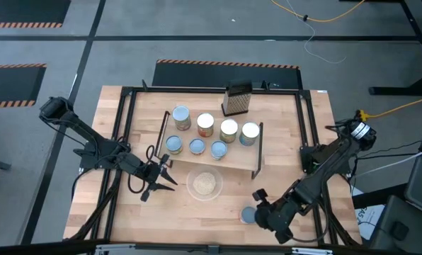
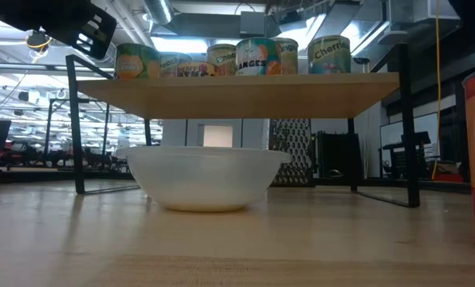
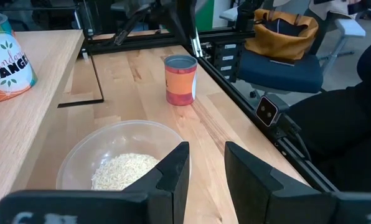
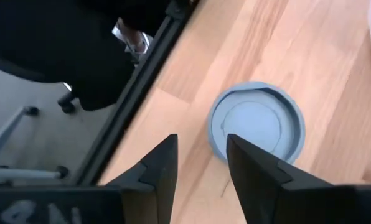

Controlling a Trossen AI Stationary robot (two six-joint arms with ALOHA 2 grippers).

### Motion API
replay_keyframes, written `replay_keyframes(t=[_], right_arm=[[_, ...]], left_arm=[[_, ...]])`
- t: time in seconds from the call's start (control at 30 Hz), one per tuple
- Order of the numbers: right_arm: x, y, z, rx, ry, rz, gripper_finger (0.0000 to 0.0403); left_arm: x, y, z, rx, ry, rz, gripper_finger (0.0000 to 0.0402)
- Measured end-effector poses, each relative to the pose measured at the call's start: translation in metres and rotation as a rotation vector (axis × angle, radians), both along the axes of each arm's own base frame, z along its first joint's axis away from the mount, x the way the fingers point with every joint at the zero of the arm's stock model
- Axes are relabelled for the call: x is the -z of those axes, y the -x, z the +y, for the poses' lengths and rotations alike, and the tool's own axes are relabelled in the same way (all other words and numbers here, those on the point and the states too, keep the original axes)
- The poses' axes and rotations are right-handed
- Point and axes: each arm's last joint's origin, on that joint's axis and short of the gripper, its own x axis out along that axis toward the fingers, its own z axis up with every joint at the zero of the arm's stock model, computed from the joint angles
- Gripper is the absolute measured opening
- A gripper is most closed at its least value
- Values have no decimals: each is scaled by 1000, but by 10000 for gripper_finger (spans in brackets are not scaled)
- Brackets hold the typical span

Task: Pick and place cans onto a shelf
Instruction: Put the canned fruits on the shelf

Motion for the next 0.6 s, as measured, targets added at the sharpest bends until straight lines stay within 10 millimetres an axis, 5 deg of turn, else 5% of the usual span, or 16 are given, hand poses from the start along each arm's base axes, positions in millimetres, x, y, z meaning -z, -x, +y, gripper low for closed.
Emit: replay_keyframes(t=[0.6], right_arm=[[41,7,-9,-67,50,-84,140]], left_arm=[[0,0,0,0,0,0,94]])
